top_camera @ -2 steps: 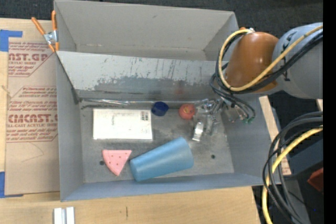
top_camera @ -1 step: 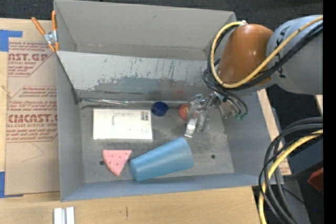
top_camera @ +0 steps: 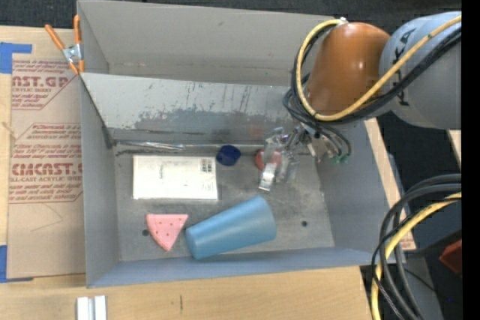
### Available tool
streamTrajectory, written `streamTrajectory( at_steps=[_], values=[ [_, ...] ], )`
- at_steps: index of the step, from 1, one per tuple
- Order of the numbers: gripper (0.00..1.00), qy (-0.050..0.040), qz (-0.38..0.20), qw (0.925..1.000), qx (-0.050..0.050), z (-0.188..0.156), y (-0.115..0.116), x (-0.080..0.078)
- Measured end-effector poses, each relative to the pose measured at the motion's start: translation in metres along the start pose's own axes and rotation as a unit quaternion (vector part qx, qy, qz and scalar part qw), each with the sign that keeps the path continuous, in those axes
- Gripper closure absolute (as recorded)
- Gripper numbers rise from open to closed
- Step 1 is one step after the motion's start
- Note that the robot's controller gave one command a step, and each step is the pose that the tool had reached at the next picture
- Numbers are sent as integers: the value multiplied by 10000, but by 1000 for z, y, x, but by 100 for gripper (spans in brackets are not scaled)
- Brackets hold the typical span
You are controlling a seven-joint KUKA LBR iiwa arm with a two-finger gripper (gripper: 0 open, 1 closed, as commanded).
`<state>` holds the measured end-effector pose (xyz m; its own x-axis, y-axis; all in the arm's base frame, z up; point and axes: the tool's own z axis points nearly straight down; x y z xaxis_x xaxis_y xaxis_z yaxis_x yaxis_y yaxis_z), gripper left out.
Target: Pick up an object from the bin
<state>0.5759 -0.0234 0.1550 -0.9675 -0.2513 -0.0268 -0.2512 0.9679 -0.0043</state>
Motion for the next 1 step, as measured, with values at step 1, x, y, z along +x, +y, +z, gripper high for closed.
streamTrajectory(
  at_steps=[1],
  values=[
    [100,39,-507,9987,0,-51,-5,-4]
  ],
)
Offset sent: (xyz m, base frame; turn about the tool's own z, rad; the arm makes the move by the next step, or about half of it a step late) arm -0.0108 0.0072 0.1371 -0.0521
